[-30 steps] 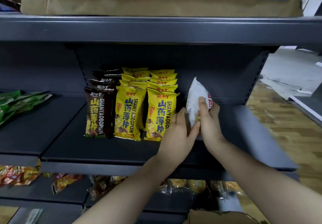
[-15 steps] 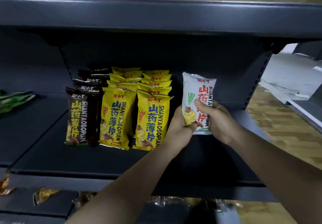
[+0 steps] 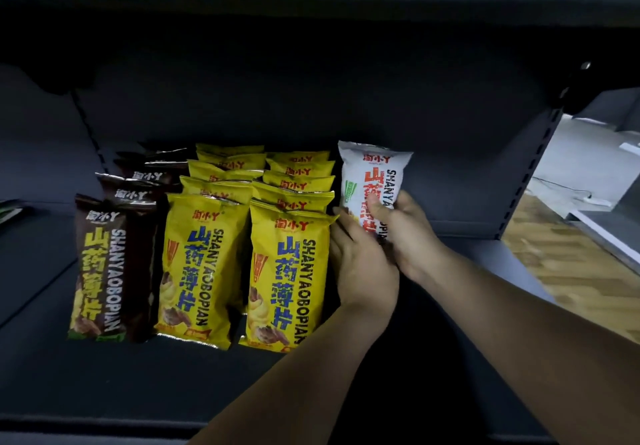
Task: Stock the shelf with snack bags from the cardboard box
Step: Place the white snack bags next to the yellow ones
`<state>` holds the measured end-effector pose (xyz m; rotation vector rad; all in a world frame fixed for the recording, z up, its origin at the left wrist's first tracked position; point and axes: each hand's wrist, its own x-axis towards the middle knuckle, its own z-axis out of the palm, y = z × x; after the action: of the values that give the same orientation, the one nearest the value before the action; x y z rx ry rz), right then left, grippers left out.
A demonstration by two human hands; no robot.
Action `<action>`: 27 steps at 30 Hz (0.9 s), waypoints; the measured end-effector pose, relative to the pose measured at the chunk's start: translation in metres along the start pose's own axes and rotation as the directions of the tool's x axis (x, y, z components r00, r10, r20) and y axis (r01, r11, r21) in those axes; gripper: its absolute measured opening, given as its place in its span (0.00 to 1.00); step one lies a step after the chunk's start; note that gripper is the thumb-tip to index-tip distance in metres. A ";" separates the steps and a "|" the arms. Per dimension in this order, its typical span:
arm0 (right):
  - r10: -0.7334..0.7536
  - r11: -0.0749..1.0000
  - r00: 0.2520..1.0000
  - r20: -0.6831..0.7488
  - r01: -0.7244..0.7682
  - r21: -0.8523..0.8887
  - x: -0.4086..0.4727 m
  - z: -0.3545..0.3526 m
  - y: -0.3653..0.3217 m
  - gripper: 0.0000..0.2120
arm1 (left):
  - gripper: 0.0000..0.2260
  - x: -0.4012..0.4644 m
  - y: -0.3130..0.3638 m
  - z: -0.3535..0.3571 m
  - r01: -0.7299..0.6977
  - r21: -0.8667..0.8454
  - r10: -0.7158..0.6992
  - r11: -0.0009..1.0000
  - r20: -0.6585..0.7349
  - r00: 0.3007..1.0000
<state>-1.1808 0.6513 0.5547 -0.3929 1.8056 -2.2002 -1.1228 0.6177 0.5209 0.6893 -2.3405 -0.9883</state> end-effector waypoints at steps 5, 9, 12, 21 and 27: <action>0.000 1.000 1.000 -0.024 -0.001 -0.008 0.018 0.007 0.010 0.11 | 0.33 0.006 -0.004 0.014 -0.012 0.057 0.018 0.998 -0.090 0.996; 0.015 0.993 0.998 -0.053 -0.021 -0.117 0.030 0.002 0.018 0.08 | 0.34 0.001 -0.016 0.018 -0.079 0.071 0.078 0.994 0.025 0.997; 0.036 0.983 0.999 -0.029 -0.040 -0.179 0.036 -0.002 0.023 0.09 | 0.35 0.000 -0.021 0.019 -0.099 0.070 0.096 0.993 0.042 0.994; 0.121 0.735 0.973 0.195 0.044 -0.677 0.031 -0.022 0.016 0.14 | 0.36 -0.001 -0.019 0.016 -0.055 0.015 0.055 0.998 0.000 0.999; -0.061 0.700 0.994 0.092 0.109 -0.706 0.044 -0.021 0.044 0.15 | 0.33 0.002 -0.018 0.014 -0.012 -0.006 0.012 1.000 0.068 0.998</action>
<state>-1.2277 0.6458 0.5090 -0.6936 2.5962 -1.4015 -1.1287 0.6127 0.4997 0.6481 -2.3968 -1.0278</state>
